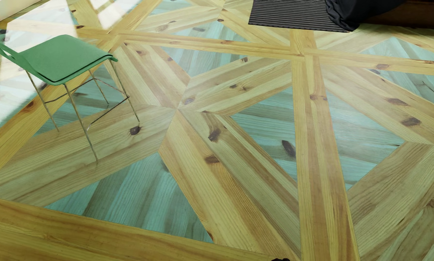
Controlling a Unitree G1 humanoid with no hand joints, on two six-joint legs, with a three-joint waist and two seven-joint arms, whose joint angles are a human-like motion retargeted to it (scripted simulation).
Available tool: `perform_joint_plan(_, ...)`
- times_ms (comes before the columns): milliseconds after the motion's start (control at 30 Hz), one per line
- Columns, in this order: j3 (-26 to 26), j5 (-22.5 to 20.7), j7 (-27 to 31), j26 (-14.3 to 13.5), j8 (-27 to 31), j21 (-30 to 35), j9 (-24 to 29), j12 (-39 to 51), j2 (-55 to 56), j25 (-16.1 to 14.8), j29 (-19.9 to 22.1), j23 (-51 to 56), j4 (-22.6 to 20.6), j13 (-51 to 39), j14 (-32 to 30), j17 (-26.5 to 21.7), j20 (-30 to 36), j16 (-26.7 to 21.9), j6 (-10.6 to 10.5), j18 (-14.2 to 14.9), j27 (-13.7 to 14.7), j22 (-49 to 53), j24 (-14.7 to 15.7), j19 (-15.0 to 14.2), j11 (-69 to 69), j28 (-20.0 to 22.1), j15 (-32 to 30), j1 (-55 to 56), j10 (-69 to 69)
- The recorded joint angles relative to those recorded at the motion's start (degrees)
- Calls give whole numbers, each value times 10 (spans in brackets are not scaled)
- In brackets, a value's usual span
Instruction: Move towards the sofa
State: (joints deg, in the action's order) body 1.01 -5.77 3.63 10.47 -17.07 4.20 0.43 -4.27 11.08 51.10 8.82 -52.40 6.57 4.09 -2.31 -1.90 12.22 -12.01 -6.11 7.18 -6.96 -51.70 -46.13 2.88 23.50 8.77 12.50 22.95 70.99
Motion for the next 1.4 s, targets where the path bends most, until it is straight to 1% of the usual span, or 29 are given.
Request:
perform_joint_plan(67, -13, -1, -5, -2, 4, 10, 3, -12, -28, -5, -3, 11, -5, -24, 69, -8, -22, 7, 3, -25, 9, 24, 22, -2, 2, 17, 27, 49, -82)
perform_joint_plan(133, -27, 1, -30, -10, 12, 33, 4, -21, -60, -10, -3, 33, 0, -42, 93, -23, -25, 16, 9, -54, 28, 40, 28, -6, -15, 15, 44, 72, -237)
perform_joint_plan(200, -38, 1, -55, -8, 21, 57, 2, -30, -94, -18, -3, 51, -6, -56, 40, -38, -30, 35, 15, -69, 37, 43, 26, -12, -42, 19, 51, 75, -418)
perform_joint_plan(267, -46, 0, -55, 2, 32, 74, 0, -40, -128, -30, -6, 59, -21, -66, 0, -46, -37, 58, 22, -41, 34, 36, 16, -18, -65, 29, 57, 69, -560)
perform_joint_plan(300, -48, -1, -56, 8, 38, 78, -1, -45, -144, -35, -5, 60, -26, -67, -10, -47, -39, 68, 24, -48, 29, 30, 10, -21, -70, 31, 57, 67, -588)
perform_joint_plan(333, -51, 1, -46, 13, 46, 79, -1, -48, -160, -40, -3, 61, -34, -66, -47, -46, -38, 77, 27, -66, 23, 20, 3, -23, -71, 30, 56, 63, -587)
perform_joint_plan(367, -53, 5, -42, 17, 54, 75, -2, -50, -177, -46, 0, 61, -39, -61, -87, -44, -35, 84, 31, -70, 17, 7, -5, -27, -66, 25, 51, 51, -576)
perform_joint_plan(400, -55, 15, -48, 20, 60, 67, -3, -49, -191, -54, 5, 60, -44, -52, -92, -42, -31, 91, 36, -75, 10, -10, -13, -33, -58, 16, 36, 41, -564)
perform_joint_plan(467, -55, 42, -63, 23, 67, 48, -5, -40, -201, -64, 8, 48, -61, -24, -55, -35, -27, 101, 52, -94, -8, -43, -28, -50, -18, -8, -32, 14, -541)
perform_joint_plan(500, -55, 56, -70, 18, 76, 49, -6, -35, -194, -63, -7, 41, -69, -12, -36, -35, -29, 102, 59, -100, -13, -51, -32, -58, 18, -17, -79, -2, -534)
perform_joint_plan(533, -54, 70, -80, 9, 88, 60, -7, -32, -176, -54, -33, 35, -75, -3, -16, -42, -32, 103, 65, -103, -9, -49, -34, -66, 72, -18, -124, -17, -527)
perform_joint_plan(600, -50, 114, -102, -10, 95, 86, -4, -22, -109, -22, -86, 41, -89, 10, 27, -70, -32, 105, 76, -108, 14, -36, -37, -78, 231, -6, -217, -43, -505)
perform_joint_plan(633, -47, 146, -115, -18, 98, 85, -1, -13, -66, -14, -92, 51, -97, 15, 49, -84, -25, 106, 83, -109, 17, -32, -40, -97, 315, 0, -268, -55, -493)
perform_joint_plan(667, -42, 176, -128, -23, 106, 71, 3, -2, -23, -15, -80, 61, -107, 20, 68, -89, -16, 103, 90, -111, 11, -29, -45, -115, 387, 3, -298, -72, -487)
perform_joint_plan(700, -36, 187, -140, -30, 124, 51, 6, 11, 22, -25, -54, 71, -116, 26, 86, -85, -10, 98, 96, -111, -2, -33, -50, -113, 442, 10, -261, -89, -481)
perform_joint_plan(733, -31, 191, -150, -33, 136, 29, 9, 26, 62, -40, -27, 79, -123, 32, 102, -79, -8, 92, 101, -111, -12, -36, -53, -106, 473, 17, -203, -106, -476)
perform_joint_plan(800, -20, 190, -159, -35, 135, 1, 12, 55, 126, -64, 0, 92, -133, 42, 128, -70, -12, 84, 105, -109, -20, -33, -50, -85, 457, 36, -134, -139, -471)
perform_joint_plan(867, -9, 177, -158, -43, 119, -5, 10, 86, 170, -72, -5, 104, -136, 52, 144, -68, -14, 76, 103, -107, -17, -20, -41, -79, 350, 55, -67, -169, -475)
perform_joint_plan(933, -1, 165, -155, -55, 88, -6, 6, 111, 190, -70, -11, 99, -138, 55, 151, -63, -9, 66, 97, -104, -17, 0, -31, -72, 181, 63, -61, -199, -492)
perform_joint_plan(1000, 3, 138, -150, -64, 65, -12, 0, 128, 188, -65, -18, 84, -138, 54, 150, -52, -3, 61, 89, -101, -26, 20, -17, -90, -12, 67, -105, -232, -524)
perform_joint_plan(1033, 4, 121, -146, -67, 70, -17, -3, 133, 182, -62, -22, 76, -140, 55, 152, -47, 2, 62, 85, -100, -30, 27, -11, -106, -96, 66, -113, -249, -537)
perform_joint_plan(1067, 6, 108, -141, -68, 91, -20, -5, 134, 188, -58, -27, 69, -142, 56, 158, -44, 10, 63, 81, -96, -33, 32, -7, -135, -125, 65, -107, -265, -542)
perform_joint_plan(1100, 8, 98, -135, -68, 107, -22, -8, 131, 188, -52, -32, 62, -142, 58, 159, -40, 19, 63, 77, -94, -34, 35, -8, -142, -128, 65, -111, -283, -541)
perform_joint_plan(1167, 12, 77, -120, -63, 115, -27, -16, 113, 169, -43, -38, 48, -130, 64, 140, -27, 37, 61, 67, -87, -37, 36, -16, -56, -108, 65, -189, -319, -541)
perform_joint_plan(1200, 12, 68, -113, -55, 112, -32, -21, 97, 150, -40, -37, 40, -119, 68, 115, -20, 41, 61, 58, -84, -38, 31, -18, -54, -103, 62, -207, -333, -532)
perform_joint_plan(1267, 11, 45, -104, -27, 100, -37, -32, 59, 116, -32, -37, 20, -87, 72, 30, -9, 41, 66, 36, -62, -41, 6, -18, -35, -92, 46, -176, -332, -472)
perform_joint_plan(1300, 9, 34, -96, -17, 93, -36, -35, 42, 102, -26, -43, 11, -69, 71, -18, -6, 49, 64, 27, -44, -40, -10, -20, -28, -83, 24, -156, -313, -412)
perform_joint_plan(1333, 8, 23, -90, -21, 84, -33, -36, 29, 91, -21, -47, 7, -47, 66, -67, -3, 70, 53, 19, -21, -35, -23, -28, -19, -68, -12, -133, -278, -329)
perform_joint_plan(1400, 5, 1, -67, -60, 63, -26, -31, 10, 76, -12, -38, 0, 0, 47, -168, 3, 123, 6, 5, 38, -15, -20, -56, -3, -28, -89, -85, -182, -142)
